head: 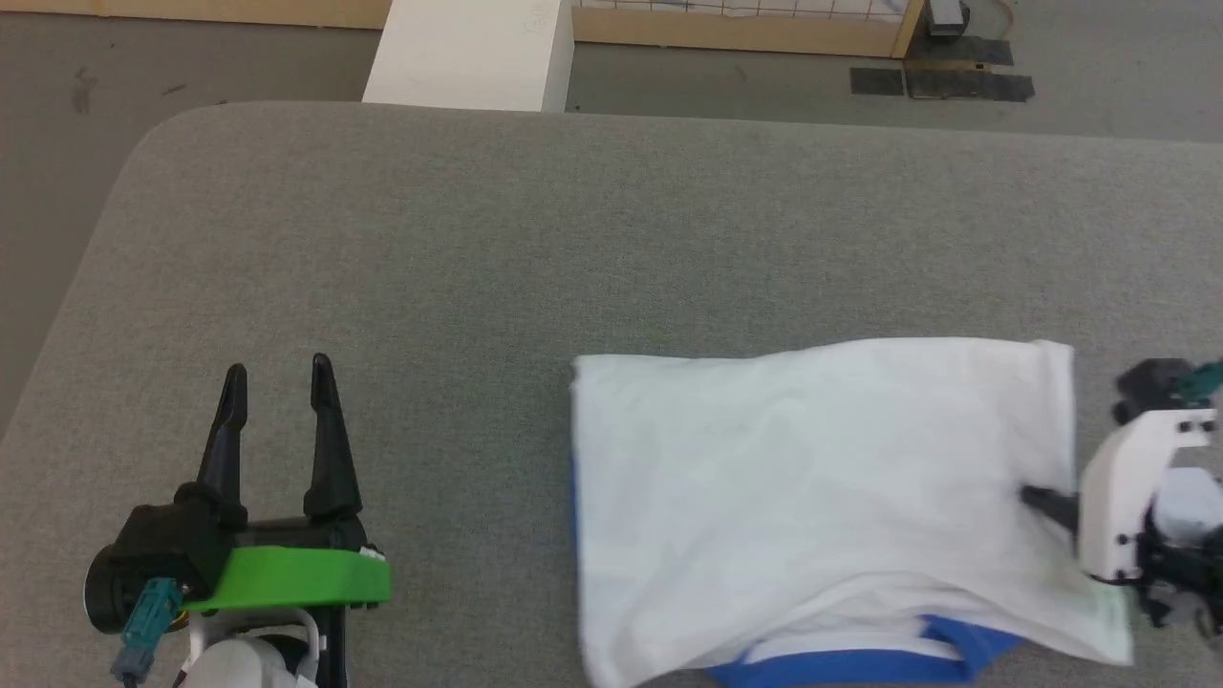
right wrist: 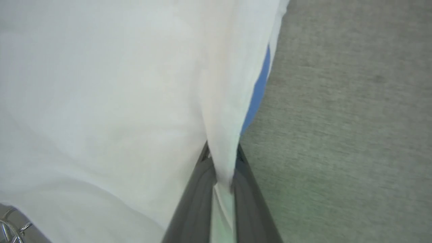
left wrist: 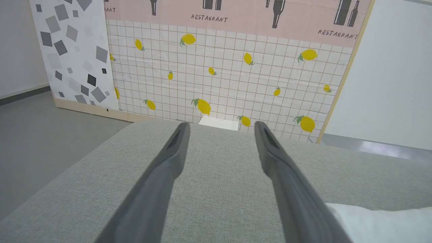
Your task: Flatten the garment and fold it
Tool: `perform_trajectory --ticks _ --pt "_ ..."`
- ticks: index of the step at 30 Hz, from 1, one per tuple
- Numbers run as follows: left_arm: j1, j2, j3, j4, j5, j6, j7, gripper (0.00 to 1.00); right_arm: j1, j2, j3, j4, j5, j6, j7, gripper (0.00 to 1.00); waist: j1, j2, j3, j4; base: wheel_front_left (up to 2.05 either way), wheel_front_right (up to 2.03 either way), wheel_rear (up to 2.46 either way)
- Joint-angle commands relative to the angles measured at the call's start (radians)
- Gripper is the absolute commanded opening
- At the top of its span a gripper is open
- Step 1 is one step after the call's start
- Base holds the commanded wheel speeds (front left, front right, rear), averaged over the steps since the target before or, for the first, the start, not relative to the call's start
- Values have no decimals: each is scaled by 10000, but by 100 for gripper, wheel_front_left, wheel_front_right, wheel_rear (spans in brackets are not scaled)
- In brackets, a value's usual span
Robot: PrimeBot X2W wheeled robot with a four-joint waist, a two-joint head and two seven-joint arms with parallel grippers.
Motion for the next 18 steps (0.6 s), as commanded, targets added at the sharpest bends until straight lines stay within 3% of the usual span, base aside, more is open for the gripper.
perform_trajectory --ticks 1,6,10,13,18 --pt "10 -48 22 30 81 -73 -35 100 119 -231 -304 171 -263 -21 -80 0 0 0 -11 -36 0 0 0" --pt "19 -69 -3 129 161 -146 -35 100 91 -462 -1566 719 -1422 -21 -5 0 0 0 -71 -138 0 0 0" --pt "52 -101 -34 215 167 -165 -36 100 63 -344 -1929 745 -2170 -21 300 0 0 0 -187 -217 0 0 0" --pt "97 -119 -26 253 155 -170 -36 100 72 -274 -1756 181 -2316 -21 670 0 0 0 -311 -285 0 0 0" --pt "238 -137 -9 271 98 -260 -36 100 280 -455 -1158 -1748 -1963 -21 1720 0 0 0 -526 -360 0 0 0"
